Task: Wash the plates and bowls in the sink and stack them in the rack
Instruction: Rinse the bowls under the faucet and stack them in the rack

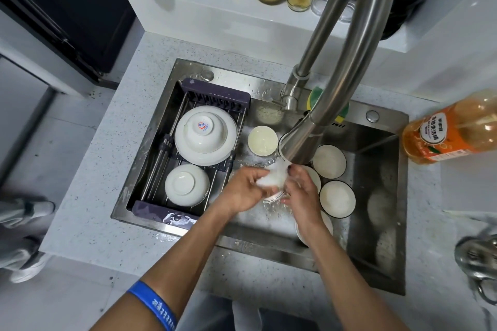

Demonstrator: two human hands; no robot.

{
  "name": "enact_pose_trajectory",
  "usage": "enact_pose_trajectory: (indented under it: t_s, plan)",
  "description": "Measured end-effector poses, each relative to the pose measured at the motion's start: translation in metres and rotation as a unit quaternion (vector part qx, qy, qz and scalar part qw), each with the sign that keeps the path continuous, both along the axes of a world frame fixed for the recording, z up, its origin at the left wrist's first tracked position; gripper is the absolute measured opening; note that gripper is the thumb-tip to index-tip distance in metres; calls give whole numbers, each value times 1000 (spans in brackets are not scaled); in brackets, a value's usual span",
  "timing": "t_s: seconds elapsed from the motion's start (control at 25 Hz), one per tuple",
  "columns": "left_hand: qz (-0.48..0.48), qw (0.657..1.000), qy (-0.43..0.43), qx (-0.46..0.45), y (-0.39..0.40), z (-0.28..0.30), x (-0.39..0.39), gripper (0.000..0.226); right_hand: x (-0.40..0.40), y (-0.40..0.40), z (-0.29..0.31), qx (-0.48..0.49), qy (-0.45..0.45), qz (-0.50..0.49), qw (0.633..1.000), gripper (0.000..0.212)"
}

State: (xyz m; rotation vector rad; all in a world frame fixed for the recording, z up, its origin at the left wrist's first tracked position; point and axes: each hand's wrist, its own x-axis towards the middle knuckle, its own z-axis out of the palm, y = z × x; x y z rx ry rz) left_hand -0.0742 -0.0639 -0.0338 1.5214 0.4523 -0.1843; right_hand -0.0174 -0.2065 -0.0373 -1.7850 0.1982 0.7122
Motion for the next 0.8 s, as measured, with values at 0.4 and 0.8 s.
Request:
enact_pose_trajectory:
  t_s: [0.4, 0.8]
  plan:
    - [119, 981, -75, 131, -11, -1, -24, 61, -15, -22, 5, -264, -433, 353, 786, 8]
    - [271, 923, 160, -222, -17, 8, -15, 29, -16, -12, 19, -320, -452, 286, 782, 14]
